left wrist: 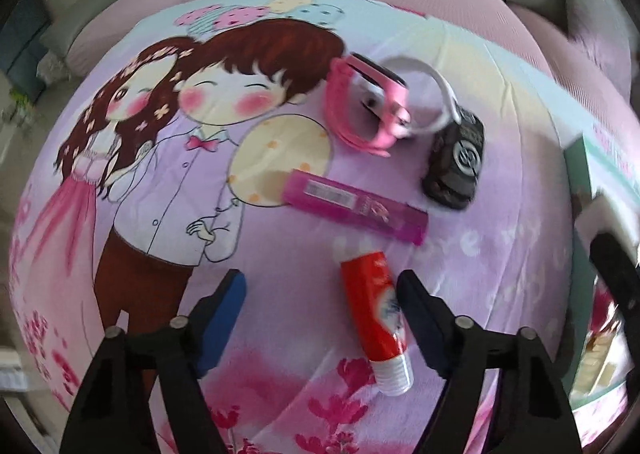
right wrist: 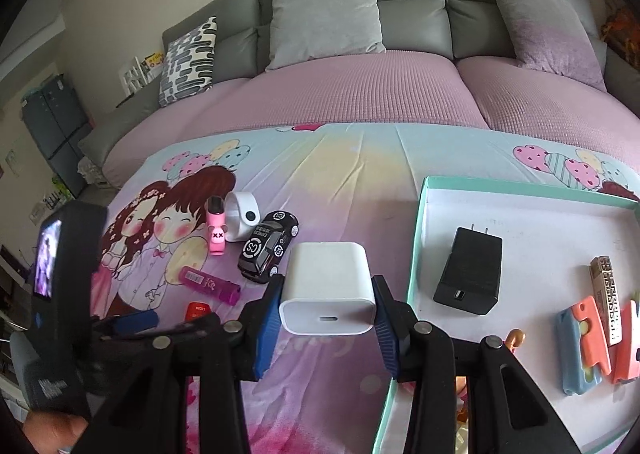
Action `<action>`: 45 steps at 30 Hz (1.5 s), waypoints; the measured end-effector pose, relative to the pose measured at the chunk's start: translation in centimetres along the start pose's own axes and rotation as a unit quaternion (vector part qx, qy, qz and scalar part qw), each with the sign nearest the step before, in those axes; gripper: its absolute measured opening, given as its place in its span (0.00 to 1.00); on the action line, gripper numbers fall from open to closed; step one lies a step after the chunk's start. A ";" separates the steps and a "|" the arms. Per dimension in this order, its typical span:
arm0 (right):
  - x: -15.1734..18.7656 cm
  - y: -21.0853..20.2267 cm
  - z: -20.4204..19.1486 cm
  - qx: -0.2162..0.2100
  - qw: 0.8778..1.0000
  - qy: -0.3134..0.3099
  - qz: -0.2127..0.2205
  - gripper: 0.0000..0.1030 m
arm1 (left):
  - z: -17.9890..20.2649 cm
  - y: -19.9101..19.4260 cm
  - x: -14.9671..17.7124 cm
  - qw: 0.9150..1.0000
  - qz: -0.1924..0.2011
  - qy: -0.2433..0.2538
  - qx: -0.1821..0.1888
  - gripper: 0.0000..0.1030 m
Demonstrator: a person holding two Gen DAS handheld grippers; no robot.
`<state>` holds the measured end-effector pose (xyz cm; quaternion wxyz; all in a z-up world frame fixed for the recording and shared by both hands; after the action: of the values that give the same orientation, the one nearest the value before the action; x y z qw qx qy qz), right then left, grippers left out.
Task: Organize rigid objects
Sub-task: 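Grasp the red-and-white tube with the left tool while the right tool holds the white cube, then carry the red tube with the left tool while the right tool carries the white cube to the tray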
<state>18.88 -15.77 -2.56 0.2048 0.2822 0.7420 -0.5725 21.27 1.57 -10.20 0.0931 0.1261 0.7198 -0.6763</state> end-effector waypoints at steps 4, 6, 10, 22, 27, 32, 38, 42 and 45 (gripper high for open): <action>0.1 0.1 0.1 0.000 1.000 0.001 -0.002 0.44 | 0.9 0.0 0.1 1.000 0.002 0.024 -0.002 0.62; 0.1 0.1 0.2 0.001 1.000 0.003 -0.001 0.44 | 1.4 -0.3 0.1 1.000 0.003 0.029 0.007 0.52; 0.1 0.2 0.4 0.001 1.000 0.006 -0.004 0.44 | 2.5 -0.7 0.1 0.999 0.009 0.046 0.015 0.33; -0.4 -0.7 0.6 -0.003 1.000 0.013 0.010 0.44 | 1.8 -5.5 -1.1 0.995 0.084 0.026 0.042 0.29; -1.3 -2.5 1.1 -0.001 0.999 0.018 0.035 0.44 | 3.1 -8.9 -2.2 0.987 0.140 0.025 0.068 0.29; -2.3 -4.6 2.6 0.027 0.997 0.019 0.064 0.44 | 4.4 -11.7 -2.8 0.977 0.194 0.027 0.087 0.29; -2.9 -6.3 7.0 0.083 0.992 0.044 0.081 0.44 | 8.3 -13.1 -2.9 0.966 0.224 0.056 0.114 0.29; -3.0 -8.1 10.9 0.120 0.985 0.080 0.095 0.44 | 11.3 -13.3 -2.7 0.962 0.229 0.073 0.129 0.29; -3.0 -9.0 13.1 0.138 0.980 0.101 0.102 0.44 | 13.2 -13.3 -2.4 0.960 0.226 0.083 0.145 0.29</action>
<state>15.00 -30.61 2.50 0.1449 0.4381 0.6403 -0.6140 19.02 -12.48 2.23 0.1642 0.3539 0.5717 -0.7218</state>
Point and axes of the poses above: each gripper's, at about its wrist camera, not at the fingertips, and y roughly the way its jaws point, z to its right, x to its underside, the point moved 6 cm from there along y, roughly the way its jaws point, and after that the axes turned 4 degrees about y, right-handed, at the moved point
